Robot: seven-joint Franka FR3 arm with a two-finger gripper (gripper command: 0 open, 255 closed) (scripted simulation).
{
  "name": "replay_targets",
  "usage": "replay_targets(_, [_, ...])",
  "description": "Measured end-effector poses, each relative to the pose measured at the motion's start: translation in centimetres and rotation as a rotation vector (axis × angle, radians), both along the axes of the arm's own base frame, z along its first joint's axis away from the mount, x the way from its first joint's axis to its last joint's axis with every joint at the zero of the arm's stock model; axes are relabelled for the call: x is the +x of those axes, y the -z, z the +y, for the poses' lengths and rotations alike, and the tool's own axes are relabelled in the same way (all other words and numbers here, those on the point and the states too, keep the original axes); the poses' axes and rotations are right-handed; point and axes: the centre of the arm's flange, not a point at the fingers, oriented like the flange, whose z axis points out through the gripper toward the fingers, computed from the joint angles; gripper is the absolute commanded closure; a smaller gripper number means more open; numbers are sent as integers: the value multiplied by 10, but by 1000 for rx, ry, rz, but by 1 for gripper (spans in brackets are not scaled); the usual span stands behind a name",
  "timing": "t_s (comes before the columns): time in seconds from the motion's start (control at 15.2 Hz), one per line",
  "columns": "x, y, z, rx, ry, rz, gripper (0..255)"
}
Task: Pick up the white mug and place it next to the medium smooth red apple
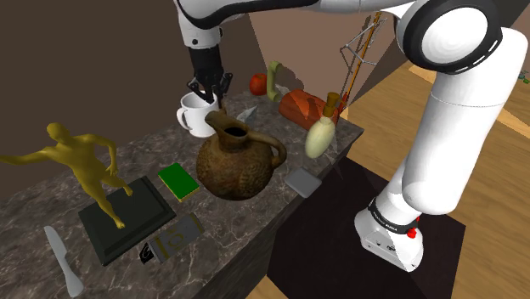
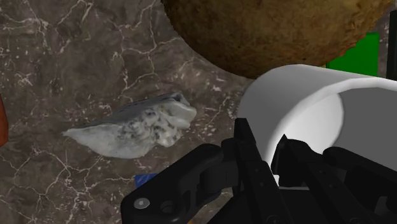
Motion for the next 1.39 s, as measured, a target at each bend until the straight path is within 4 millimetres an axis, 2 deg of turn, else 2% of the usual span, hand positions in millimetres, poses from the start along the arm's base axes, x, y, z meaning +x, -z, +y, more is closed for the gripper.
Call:
replay_targets(0.26, [3,-16,-4,0,-1,1,255])
replay_targets(0.53, [20,-20,-45,0,0,1,255])
replay_targets(1.39, [78,-20,-209,0,0,2,255])
